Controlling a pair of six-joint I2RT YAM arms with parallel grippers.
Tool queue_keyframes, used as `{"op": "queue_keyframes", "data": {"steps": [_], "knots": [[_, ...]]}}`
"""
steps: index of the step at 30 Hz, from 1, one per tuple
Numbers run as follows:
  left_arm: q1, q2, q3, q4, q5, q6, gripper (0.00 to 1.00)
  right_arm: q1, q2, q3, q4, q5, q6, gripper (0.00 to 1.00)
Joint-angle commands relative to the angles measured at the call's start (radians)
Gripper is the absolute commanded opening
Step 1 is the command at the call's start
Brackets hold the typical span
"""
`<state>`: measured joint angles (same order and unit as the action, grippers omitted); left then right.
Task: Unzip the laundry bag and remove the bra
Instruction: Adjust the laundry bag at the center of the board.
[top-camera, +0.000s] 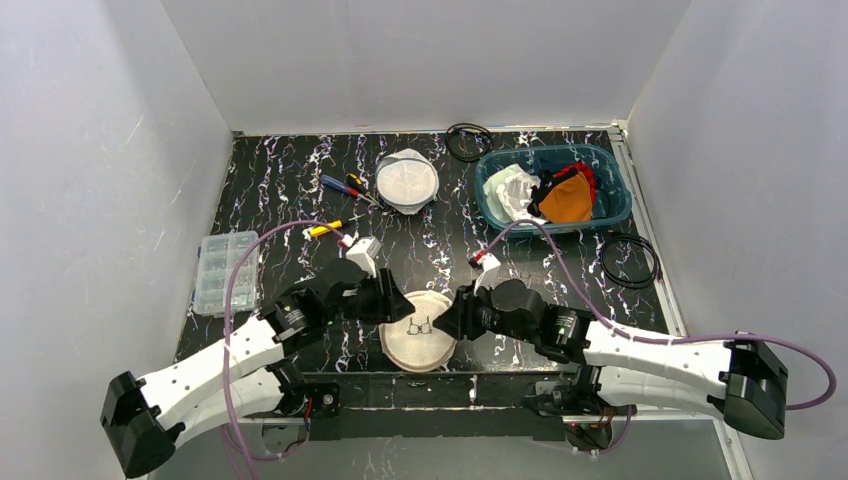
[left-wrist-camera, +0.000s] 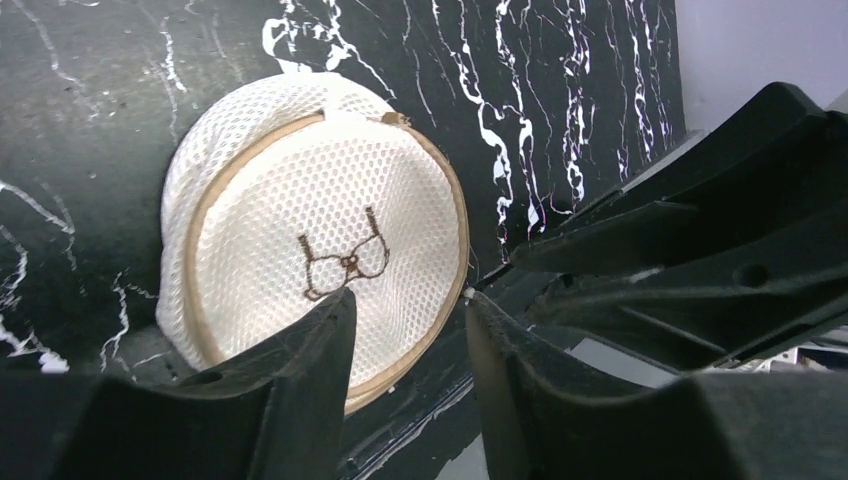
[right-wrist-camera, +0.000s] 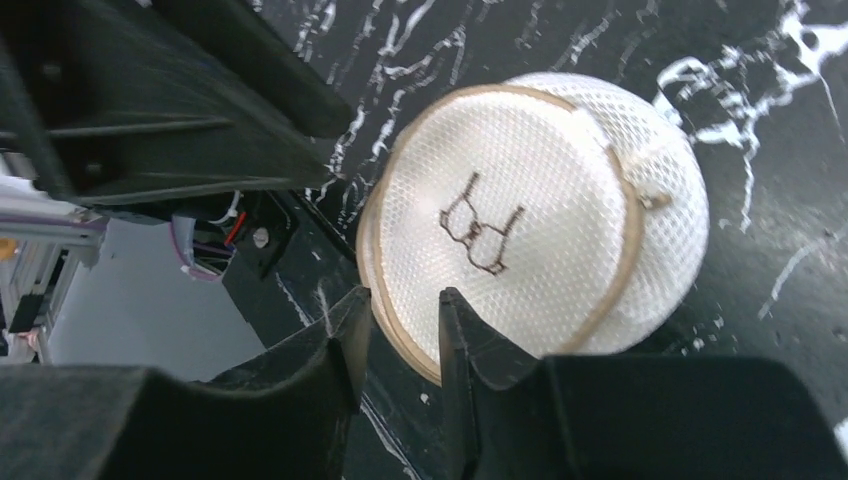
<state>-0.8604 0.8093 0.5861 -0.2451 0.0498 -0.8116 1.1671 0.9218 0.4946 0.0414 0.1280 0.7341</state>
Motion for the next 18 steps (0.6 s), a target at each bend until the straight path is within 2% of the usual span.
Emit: {"op": "queue_keyframes", "data": {"steps": [1, 3, 8, 13, 18], "knots": [[-0.007, 0.064, -0.016, 0.128, 0.055, 0.056, 0.36, 0.006, -0.002, -0.070, 0.261, -0.028, -0.040, 0.41], [-0.006, 0.084, -0.051, 0.200, 0.072, 0.045, 0.28, 0.005, 0.002, -0.120, 0.337, -0.009, -0.030, 0.42], [-0.006, 0.137, -0.123, 0.308, 0.068, -0.032, 0.14, 0.005, 0.051, -0.128, 0.257, 0.073, -0.010, 0.34], [-0.007, 0.168, -0.177, 0.302, 0.012, -0.057, 0.09, 0.006, 0.039, -0.184, 0.254, 0.124, 0.012, 0.31], [-0.006, 0.182, -0.207, 0.307, -0.014, -0.059, 0.08, 0.005, 0.073, -0.200, 0.254, 0.114, 0.020, 0.32]]}}
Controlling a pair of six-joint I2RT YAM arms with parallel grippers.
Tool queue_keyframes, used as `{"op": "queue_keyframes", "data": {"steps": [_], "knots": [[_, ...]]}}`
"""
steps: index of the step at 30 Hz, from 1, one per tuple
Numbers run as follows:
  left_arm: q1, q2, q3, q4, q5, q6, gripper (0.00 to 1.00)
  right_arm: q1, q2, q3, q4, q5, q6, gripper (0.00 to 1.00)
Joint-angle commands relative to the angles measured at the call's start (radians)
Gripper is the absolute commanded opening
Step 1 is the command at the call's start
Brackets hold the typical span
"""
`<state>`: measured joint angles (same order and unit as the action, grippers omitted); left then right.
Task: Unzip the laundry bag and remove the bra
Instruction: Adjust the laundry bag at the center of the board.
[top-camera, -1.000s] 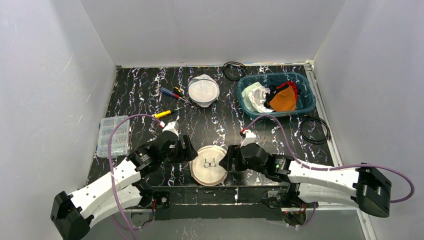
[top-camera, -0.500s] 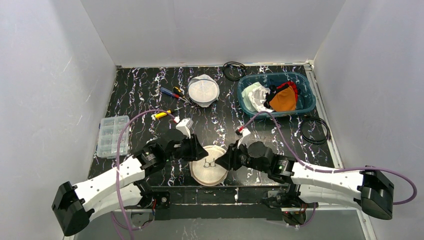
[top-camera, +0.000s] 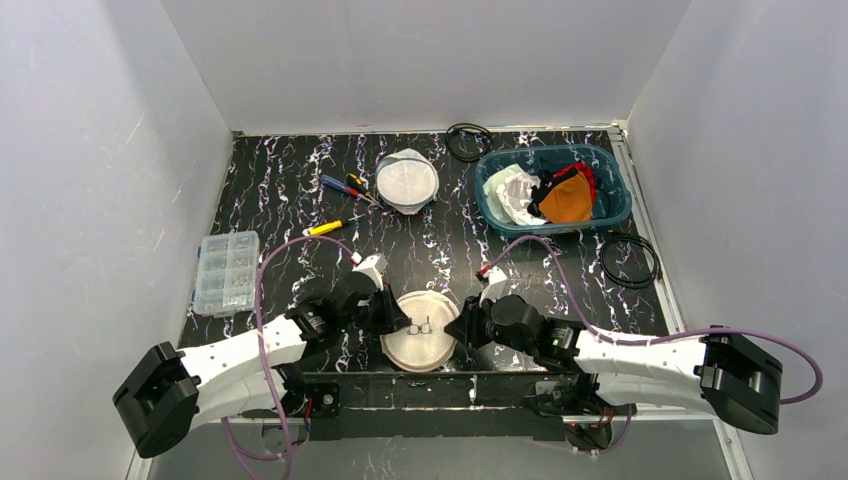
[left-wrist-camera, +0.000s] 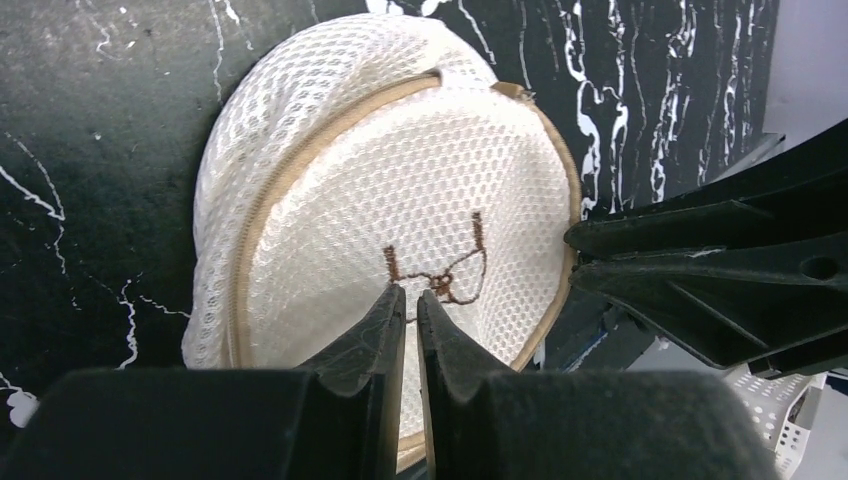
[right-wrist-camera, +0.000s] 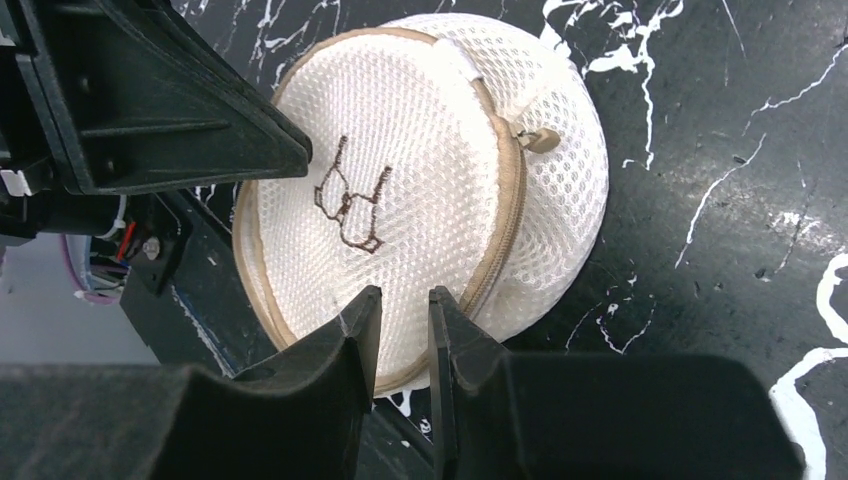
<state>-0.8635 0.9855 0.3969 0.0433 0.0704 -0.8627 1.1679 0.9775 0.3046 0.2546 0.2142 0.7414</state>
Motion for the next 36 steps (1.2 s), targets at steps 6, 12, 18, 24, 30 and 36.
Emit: {"op": "queue_keyframes", "data": {"steps": [6, 12, 18, 24, 30, 36], "knots": [[-0.004, 0.034, -0.047, 0.034, -0.039, -0.020, 0.08, 0.005, 0.059, -0.029, 0.033, 0.058, 0.042, 0.31], [-0.004, 0.061, -0.076, 0.036, -0.057, -0.030, 0.08, 0.004, 0.069, -0.045, 0.001, 0.081, 0.060, 0.31], [-0.003, 0.093, -0.095, 0.040, -0.085, -0.037, 0.07, 0.005, 0.091, -0.070, 0.016, 0.082, 0.073, 0.31], [-0.004, 0.024, -0.096, 0.022, -0.084, -0.035, 0.07, 0.005, 0.116, -0.047, 0.027, 0.048, 0.055, 0.31], [-0.003, -0.097, -0.043, -0.088, -0.079, -0.011, 0.11, 0.005, 0.019, 0.011, -0.045, 0.024, 0.038, 0.35], [-0.003, -0.212, 0.003, -0.230, -0.122, 0.020, 0.21, 0.005, -0.094, 0.033, -0.128, 0.009, 0.047, 0.43]]}}
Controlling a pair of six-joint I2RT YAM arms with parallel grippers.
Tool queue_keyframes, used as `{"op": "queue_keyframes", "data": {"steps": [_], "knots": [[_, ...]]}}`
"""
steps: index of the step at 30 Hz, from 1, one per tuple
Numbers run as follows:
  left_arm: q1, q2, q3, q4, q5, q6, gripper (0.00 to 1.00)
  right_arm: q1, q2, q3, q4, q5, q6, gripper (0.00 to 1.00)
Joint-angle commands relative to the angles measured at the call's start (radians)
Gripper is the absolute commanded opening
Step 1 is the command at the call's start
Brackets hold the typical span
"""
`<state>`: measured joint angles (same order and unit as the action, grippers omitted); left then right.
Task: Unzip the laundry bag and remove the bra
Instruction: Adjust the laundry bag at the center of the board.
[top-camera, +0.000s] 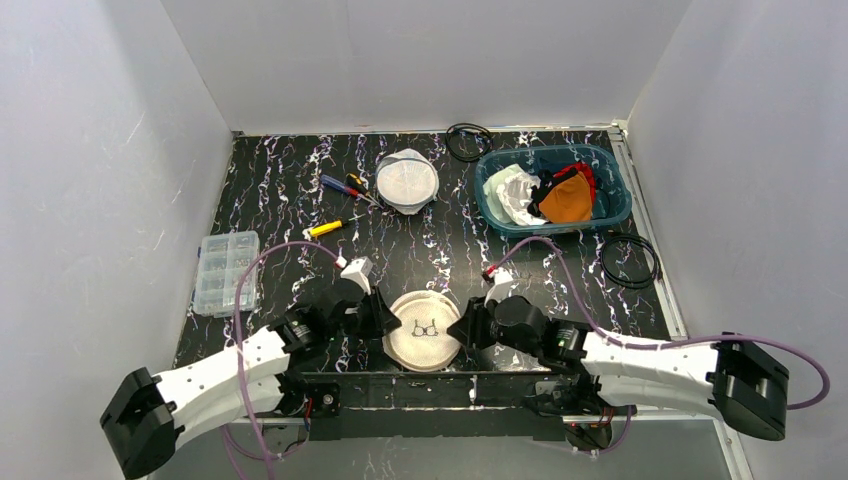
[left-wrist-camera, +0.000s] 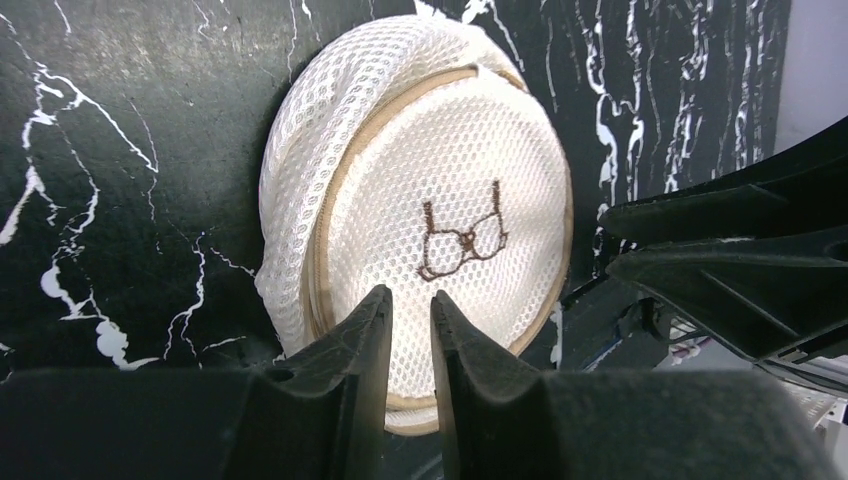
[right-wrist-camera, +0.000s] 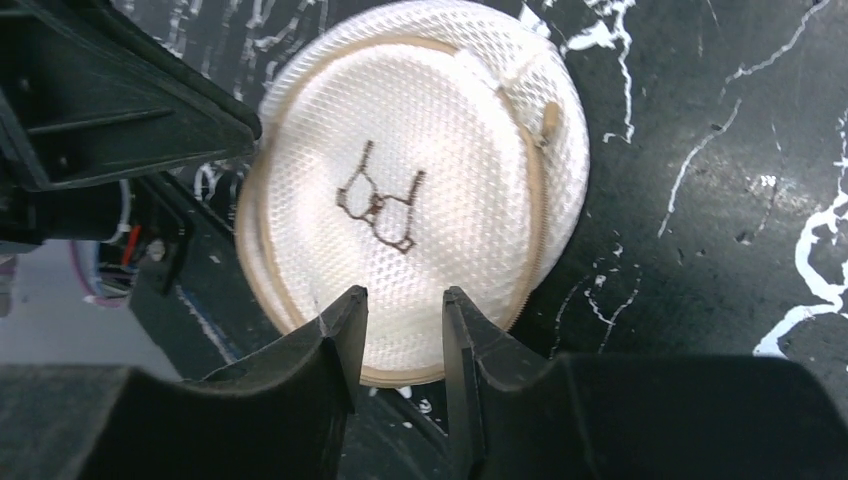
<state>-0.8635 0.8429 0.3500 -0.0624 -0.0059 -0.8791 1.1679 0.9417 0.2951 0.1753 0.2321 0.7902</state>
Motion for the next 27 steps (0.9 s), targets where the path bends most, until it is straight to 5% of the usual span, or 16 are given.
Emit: {"op": "queue_keyframes", "data": {"steps": [1, 7, 15, 22, 24, 27], "knots": [[-0.003, -0.083, 0.054, -0.141, -0.060, 0.043, 0.23, 0.005, -0.071, 0.036, -0.050, -0.008, 0.004, 0.43], [-0.004, -0.061, 0.029, -0.078, -0.046, 0.065, 0.30, 0.005, -0.038, -0.013, 0.085, -0.063, 0.030, 0.43], [-0.004, 0.132, 0.007, 0.018, -0.029, 0.031, 0.25, 0.004, 0.177, -0.007, 0.206, -0.085, 0.043, 0.41], [-0.003, 0.039, 0.007, -0.056, -0.048, 0.028, 0.24, 0.005, 0.141, 0.024, 0.132, -0.085, 0.022, 0.42], [-0.003, -0.027, 0.030, -0.123, -0.069, 0.033, 0.27, 0.004, 0.068, 0.047, 0.045, -0.056, 0.003, 0.45], [-0.002, -0.126, 0.065, -0.244, -0.125, 0.043, 0.49, 0.005, -0.048, 0.070, -0.086, -0.017, -0.021, 0.54]]}}
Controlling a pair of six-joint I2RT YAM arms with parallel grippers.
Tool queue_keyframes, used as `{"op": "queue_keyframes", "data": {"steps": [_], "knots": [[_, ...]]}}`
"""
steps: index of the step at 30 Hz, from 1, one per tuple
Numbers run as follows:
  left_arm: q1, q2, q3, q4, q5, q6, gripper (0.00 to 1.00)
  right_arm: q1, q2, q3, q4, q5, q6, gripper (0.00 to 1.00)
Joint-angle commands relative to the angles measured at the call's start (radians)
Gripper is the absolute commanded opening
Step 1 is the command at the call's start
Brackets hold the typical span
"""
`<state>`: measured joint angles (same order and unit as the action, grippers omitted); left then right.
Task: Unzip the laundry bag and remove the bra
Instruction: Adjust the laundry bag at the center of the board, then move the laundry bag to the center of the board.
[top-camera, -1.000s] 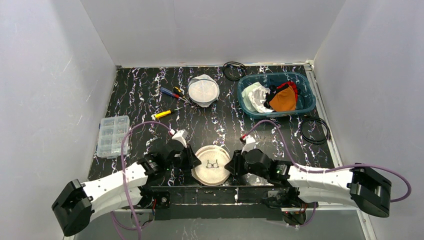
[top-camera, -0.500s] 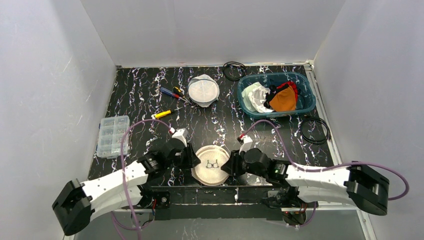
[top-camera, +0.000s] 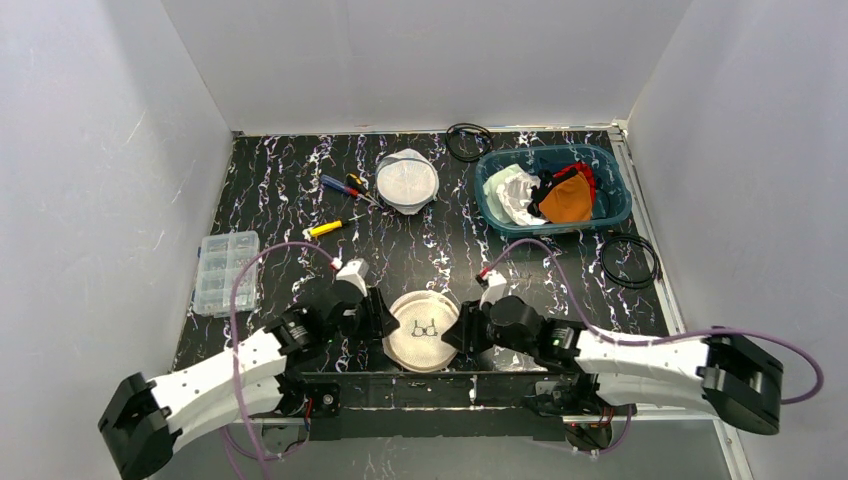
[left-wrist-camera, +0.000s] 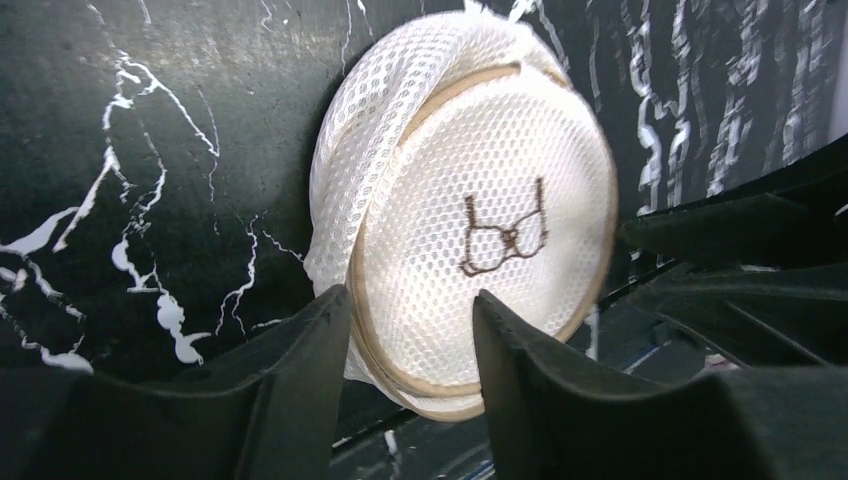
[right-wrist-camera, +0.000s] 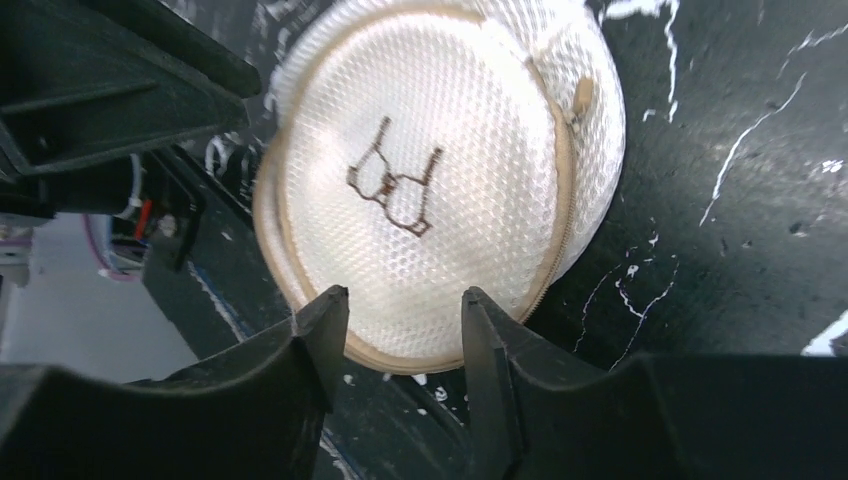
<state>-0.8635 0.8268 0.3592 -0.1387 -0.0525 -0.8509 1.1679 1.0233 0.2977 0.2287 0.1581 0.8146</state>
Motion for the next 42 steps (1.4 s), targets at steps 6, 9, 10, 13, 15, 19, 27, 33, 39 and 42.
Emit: {"op": "queue_keyframes", "data": {"steps": [6, 9, 10, 13, 15, 19, 27, 33, 39, 42], "knots": [[0.001, -0.133, 0.104, -0.320, -0.135, 0.081, 0.77, 0.004, -0.306, 0.046, -0.278, 0.085, -0.039, 0.61], [0.001, -0.021, 0.143, -0.321, -0.106, 0.158, 0.82, 0.004, -0.343, 0.024, -0.284, 0.069, -0.021, 0.62], [0.002, 0.023, 0.160, -0.318, -0.085, 0.182, 0.83, 0.004, -0.350, 0.021, -0.285, 0.064, -0.019, 0.62], [0.004, 0.156, 0.224, -0.323, -0.041, 0.237, 0.83, 0.005, -0.361, 0.024, -0.285, 0.044, -0.021, 0.62], [0.006, 0.208, 0.245, -0.317, -0.045, 0.253, 0.82, 0.005, -0.361, 0.031, -0.286, 0.037, -0.028, 0.62], [0.024, 0.266, 0.240, -0.258, -0.048, 0.253, 0.78, 0.005, -0.360, 0.036, -0.280, 0.029, -0.035, 0.62], [0.049, 0.367, 0.226, -0.157, 0.006, 0.246, 0.70, 0.005, -0.369, 0.013, -0.256, 0.013, -0.028, 0.61], [0.058, 0.404, 0.219, -0.122, 0.041, 0.245, 0.50, 0.005, -0.392, -0.002, -0.260, 0.013, -0.025, 0.59], [0.062, 0.415, 0.200, -0.100, 0.052, 0.225, 0.36, 0.005, -0.418, -0.010, -0.276, 0.020, -0.019, 0.59], [0.061, 0.411, 0.191, -0.095, 0.052, 0.217, 0.29, 0.005, -0.425, -0.010, -0.281, 0.024, -0.016, 0.58]]}}
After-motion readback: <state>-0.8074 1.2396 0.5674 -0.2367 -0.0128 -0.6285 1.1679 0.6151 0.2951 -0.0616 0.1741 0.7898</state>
